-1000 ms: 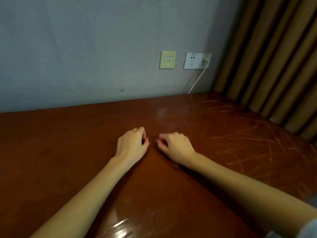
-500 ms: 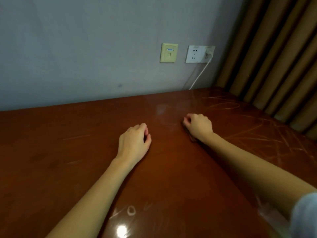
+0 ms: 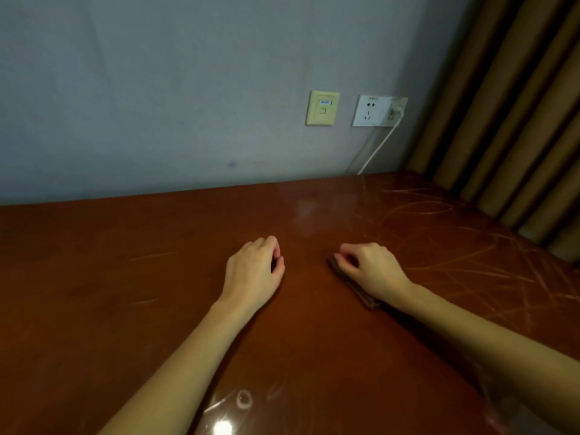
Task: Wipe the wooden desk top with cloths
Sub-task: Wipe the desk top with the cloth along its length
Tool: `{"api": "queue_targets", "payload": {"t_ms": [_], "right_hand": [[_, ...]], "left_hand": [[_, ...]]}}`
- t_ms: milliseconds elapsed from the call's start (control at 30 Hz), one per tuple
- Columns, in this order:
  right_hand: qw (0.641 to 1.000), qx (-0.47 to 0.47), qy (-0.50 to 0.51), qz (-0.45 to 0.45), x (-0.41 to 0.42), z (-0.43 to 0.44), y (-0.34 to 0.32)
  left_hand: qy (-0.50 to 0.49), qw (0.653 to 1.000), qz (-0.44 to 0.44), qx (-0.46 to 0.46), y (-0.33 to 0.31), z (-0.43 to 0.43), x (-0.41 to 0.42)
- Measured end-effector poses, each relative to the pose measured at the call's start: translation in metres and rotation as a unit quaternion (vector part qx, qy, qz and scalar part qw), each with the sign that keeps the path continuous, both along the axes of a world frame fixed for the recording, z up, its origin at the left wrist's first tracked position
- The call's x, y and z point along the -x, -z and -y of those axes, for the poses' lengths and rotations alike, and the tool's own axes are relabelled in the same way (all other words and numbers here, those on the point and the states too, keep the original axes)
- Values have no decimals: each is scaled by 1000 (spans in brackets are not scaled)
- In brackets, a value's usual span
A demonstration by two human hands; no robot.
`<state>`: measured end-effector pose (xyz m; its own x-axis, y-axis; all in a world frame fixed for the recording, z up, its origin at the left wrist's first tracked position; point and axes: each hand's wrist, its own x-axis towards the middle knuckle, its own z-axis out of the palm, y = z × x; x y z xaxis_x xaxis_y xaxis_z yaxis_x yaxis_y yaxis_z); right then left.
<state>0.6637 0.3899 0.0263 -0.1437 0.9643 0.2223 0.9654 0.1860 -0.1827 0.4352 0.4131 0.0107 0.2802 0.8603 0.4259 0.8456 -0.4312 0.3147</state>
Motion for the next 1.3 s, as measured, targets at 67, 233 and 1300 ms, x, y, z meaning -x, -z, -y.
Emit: {"api": "queue_targets", "payload": {"t_ms": [67,233,1300], "right_hand": [[998,-7,65,7,-17,-19,-1],[984,-15,177,3,-12,-79,-3],[998,-16,56,-16,86,-123,-1]], "left_hand": [[-2,1000,-1,1,-1,0,0],[-1,1000,0,12,-4,0,-1],[-2,1000,6,16,-7,6,1]]}}
